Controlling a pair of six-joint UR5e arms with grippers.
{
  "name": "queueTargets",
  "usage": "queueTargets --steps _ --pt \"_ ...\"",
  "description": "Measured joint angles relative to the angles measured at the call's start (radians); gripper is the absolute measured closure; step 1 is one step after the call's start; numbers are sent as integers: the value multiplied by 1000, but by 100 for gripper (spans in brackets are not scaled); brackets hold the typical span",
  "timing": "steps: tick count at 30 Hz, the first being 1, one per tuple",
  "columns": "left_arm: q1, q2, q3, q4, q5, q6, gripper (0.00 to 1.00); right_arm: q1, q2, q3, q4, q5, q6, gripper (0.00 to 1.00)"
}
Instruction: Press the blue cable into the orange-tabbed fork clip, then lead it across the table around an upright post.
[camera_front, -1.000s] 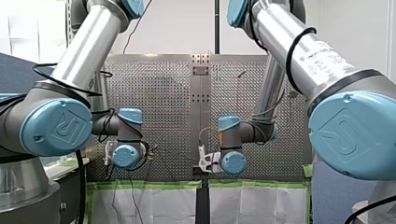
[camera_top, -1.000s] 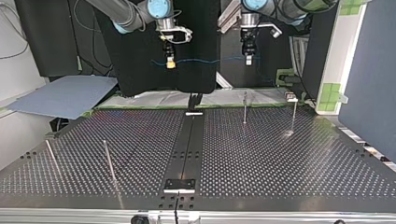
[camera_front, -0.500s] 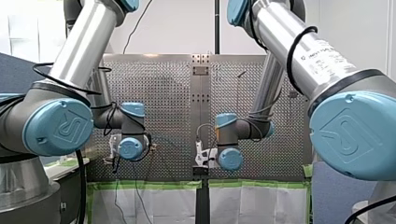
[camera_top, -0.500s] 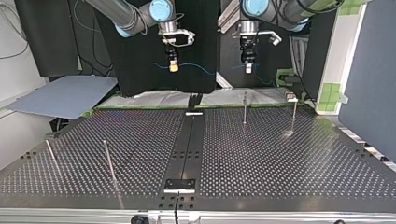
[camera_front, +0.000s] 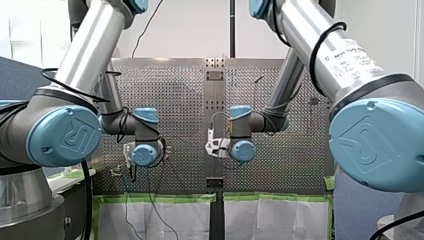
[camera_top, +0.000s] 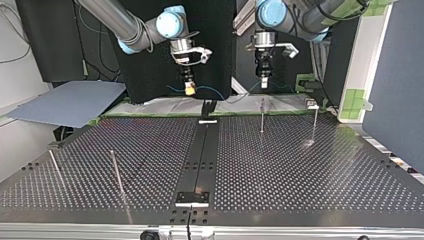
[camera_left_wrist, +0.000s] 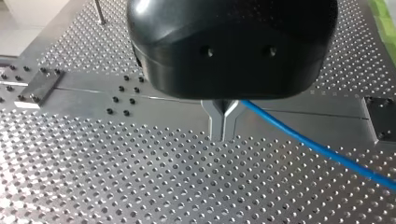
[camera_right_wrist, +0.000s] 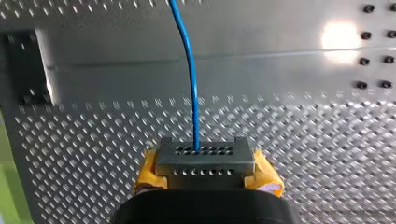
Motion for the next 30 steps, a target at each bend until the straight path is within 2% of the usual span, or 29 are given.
queueTargets --steps 4,8,14,18,22,30 --pt "4 -34 16 2 -11 -25 100 -4 36 -20 3 -30 29 100" --pt "11 -72 20 0 -24 -42 100 -5 71 -38 6 -41 36 100" --pt "24 -132 20 -6 -47 -39 100 -12 126 -62 1 -44 38 100" --pt "33 -164 23 -9 -23 -42 100 -22 169 -82 0 -50 35 100" --pt "43 -172 33 -22 6 -51 100 -33 205 -100 1 -57 34 100" --pt "64 -175 89 -81 62 -75 100 -58 225 -124 9 -71 32 100"
